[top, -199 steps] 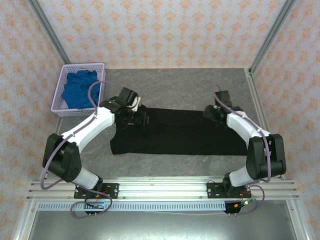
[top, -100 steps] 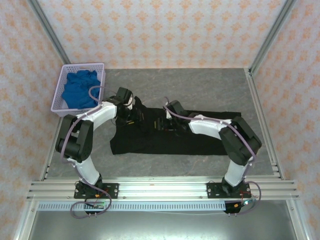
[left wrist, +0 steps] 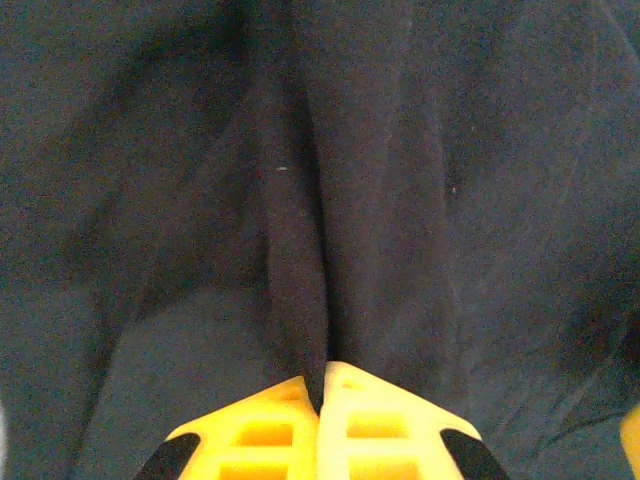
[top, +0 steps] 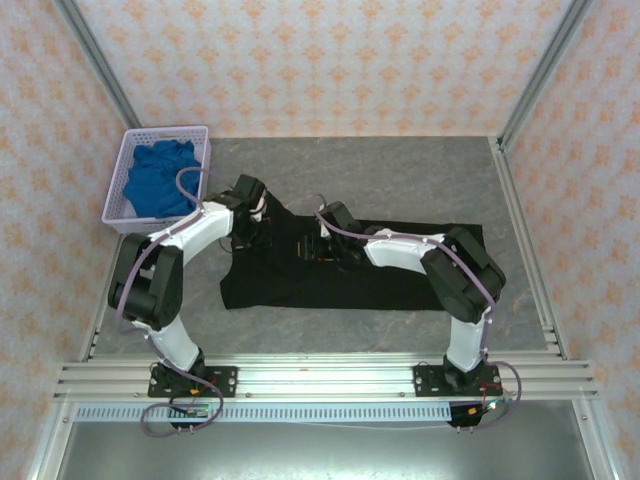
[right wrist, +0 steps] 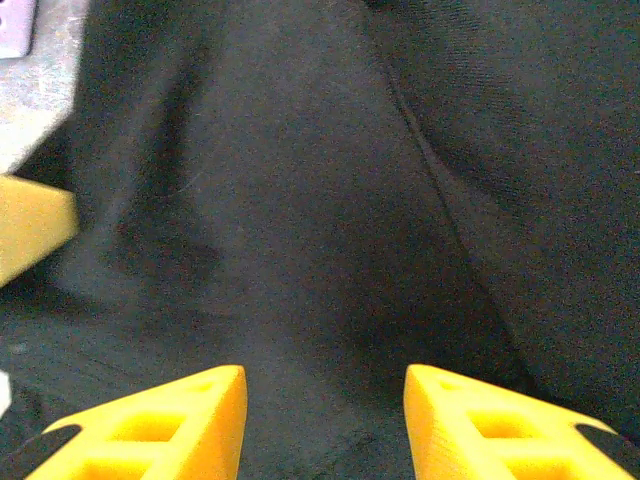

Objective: Fold the inside-out t-shirt

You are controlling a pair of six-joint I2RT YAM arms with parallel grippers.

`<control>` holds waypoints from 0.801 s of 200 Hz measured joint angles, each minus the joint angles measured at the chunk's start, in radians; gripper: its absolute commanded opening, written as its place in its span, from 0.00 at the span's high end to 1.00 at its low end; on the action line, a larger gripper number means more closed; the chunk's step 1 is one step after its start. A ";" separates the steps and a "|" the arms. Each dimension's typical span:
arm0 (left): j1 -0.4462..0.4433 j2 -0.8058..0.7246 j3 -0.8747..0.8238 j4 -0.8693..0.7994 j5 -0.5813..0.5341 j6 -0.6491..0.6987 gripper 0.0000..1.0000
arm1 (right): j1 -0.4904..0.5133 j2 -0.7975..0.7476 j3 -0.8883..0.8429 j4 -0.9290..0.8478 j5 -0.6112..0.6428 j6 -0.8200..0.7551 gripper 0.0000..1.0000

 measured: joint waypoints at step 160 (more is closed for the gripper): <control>0.016 -0.024 0.063 -0.140 -0.233 0.060 0.35 | -0.028 -0.087 -0.003 -0.116 0.067 -0.101 0.49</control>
